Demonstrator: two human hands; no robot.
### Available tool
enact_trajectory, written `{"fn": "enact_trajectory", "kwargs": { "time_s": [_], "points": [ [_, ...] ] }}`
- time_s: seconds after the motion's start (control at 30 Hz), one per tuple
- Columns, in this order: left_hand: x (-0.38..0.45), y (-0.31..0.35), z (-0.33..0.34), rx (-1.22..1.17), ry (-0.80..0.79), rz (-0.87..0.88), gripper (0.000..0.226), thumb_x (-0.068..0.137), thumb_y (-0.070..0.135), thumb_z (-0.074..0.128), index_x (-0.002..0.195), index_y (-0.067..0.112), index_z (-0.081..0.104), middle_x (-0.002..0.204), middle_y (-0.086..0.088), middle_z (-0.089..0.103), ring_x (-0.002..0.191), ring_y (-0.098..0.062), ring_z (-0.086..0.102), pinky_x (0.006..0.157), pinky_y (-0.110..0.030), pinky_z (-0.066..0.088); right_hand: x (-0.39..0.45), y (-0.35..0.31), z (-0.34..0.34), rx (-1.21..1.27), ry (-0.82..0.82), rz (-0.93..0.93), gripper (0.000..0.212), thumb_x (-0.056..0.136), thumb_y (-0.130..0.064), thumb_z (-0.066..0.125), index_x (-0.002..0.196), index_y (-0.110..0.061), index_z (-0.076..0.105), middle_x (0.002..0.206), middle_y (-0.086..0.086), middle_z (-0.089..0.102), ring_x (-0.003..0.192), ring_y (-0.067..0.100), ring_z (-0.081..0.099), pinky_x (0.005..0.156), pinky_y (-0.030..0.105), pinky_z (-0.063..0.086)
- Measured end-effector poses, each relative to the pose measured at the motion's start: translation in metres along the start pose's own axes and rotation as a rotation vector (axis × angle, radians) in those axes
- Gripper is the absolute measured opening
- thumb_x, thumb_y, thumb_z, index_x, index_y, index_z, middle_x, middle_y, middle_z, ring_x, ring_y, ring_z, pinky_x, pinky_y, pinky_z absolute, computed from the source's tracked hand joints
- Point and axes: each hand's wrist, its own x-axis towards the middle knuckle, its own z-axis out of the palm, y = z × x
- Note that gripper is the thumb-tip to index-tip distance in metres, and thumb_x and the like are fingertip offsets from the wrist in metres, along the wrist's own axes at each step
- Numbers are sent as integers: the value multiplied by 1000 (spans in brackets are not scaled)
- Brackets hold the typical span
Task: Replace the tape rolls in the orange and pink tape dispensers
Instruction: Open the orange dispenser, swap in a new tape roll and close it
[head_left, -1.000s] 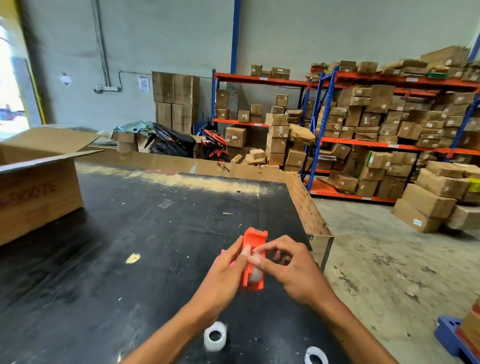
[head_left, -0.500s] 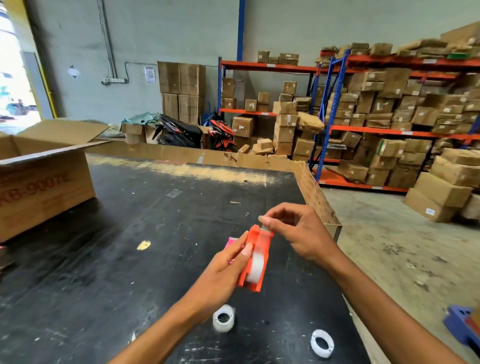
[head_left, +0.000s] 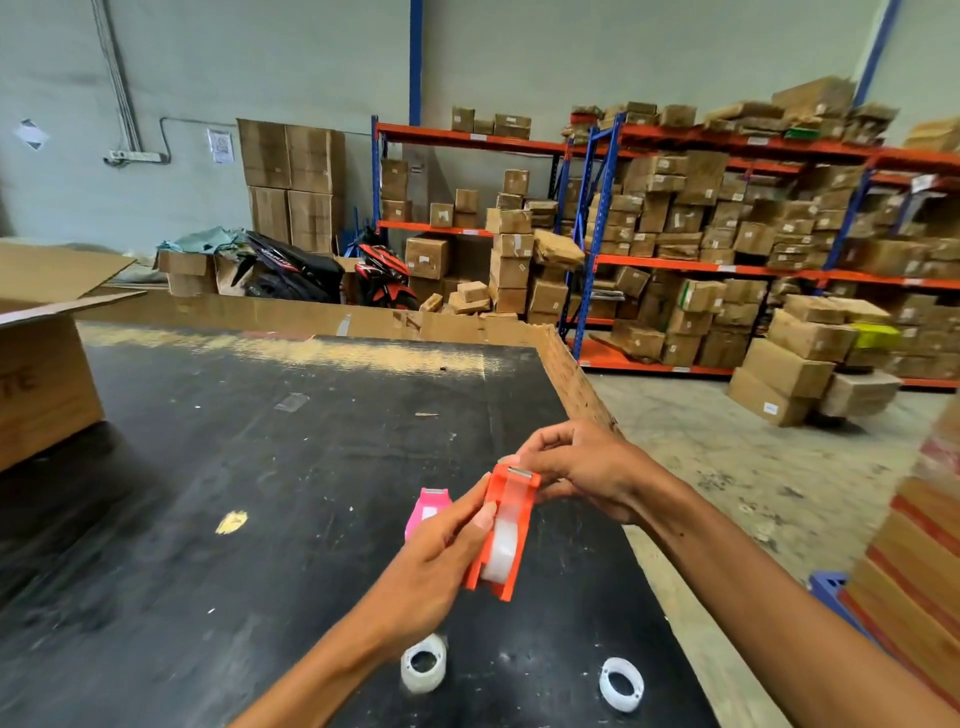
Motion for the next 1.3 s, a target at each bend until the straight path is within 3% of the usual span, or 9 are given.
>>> {"fn": "enact_trajectory", "kwargs": {
  "time_s": [0.17, 0.33, 0.53, 0.67, 0.8, 1.03, 1.13, 1.2, 1.3],
  "points": [
    [15, 1, -5, -132, 30, -39, 39, 94, 39, 46, 133, 41, 49, 128, 6, 66, 115, -20, 64, 94, -34, 55, 1, 3, 5, 71, 223, -22, 27, 90, -35, 60, 97, -11, 71, 88, 8, 76, 77, 15, 74, 67, 22, 61],
    [28, 2, 1, -344, 135, -120, 33, 97, 28, 47, 130, 25, 48, 93, -3, 76, 93, -29, 72, 70, -38, 61, -20, 27, 24, 92, 443, -224, 17, 92, -21, 57, 95, -19, 74, 86, -4, 77, 81, 9, 74, 63, 14, 58],
    [36, 2, 16, -350, 153, -109, 26, 96, 30, 50, 117, 18, 59, 95, -12, 75, 86, -25, 70, 75, -45, 61, -34, 49, 47, 62, 523, -381, 31, 91, -14, 60, 91, -43, 71, 89, -40, 68, 101, -17, 60, 79, -1, 45],
    [37, 3, 25, -364, 181, -139, 25, 95, 28, 51, 112, 15, 61, 106, -24, 71, 96, -36, 68, 88, -58, 55, -28, 64, 55, 148, 642, -434, 32, 91, -12, 60, 93, -42, 71, 98, -31, 70, 104, -11, 62, 79, 2, 47],
    [43, 3, 26, -329, 201, -205, 27, 95, 30, 51, 115, 14, 58, 109, -24, 70, 102, -39, 67, 90, -57, 54, -22, 69, 44, 116, 589, -378, 32, 94, -15, 56, 89, -42, 72, 101, -18, 75, 100, -5, 66, 75, 2, 48],
    [70, -17, 42, -118, 414, -332, 19, 93, 27, 56, 99, 9, 58, 91, -14, 72, 83, -25, 68, 69, -35, 52, 2, 88, 21, 85, 490, -177, 36, 96, -30, 49, 72, -31, 77, 75, -4, 78, 73, 4, 70, 65, 14, 52],
    [84, -30, 48, -32, 452, -367, 20, 94, 25, 53, 86, 10, 63, 80, -7, 70, 68, -16, 62, 60, -31, 49, 21, 103, 14, 83, 500, -75, 41, 95, -30, 49, 72, -6, 74, 67, 5, 72, 63, 12, 63, 55, 15, 46],
    [94, -40, 52, -10, 461, -420, 27, 94, 27, 50, 79, 11, 66, 84, -11, 73, 72, -19, 64, 69, -36, 52, 31, 113, 12, 70, 500, -43, 43, 95, -25, 49, 73, 7, 67, 64, 10, 61, 64, 16, 54, 58, 25, 41],
    [104, -53, 57, -51, 458, -503, 31, 94, 25, 48, 95, 3, 71, 107, -13, 72, 96, -29, 69, 83, -37, 53, 41, 127, 12, 67, 489, 21, 44, 95, -23, 48, 76, 13, 65, 67, 14, 60, 67, 21, 54, 64, 32, 40]
  ]
}}
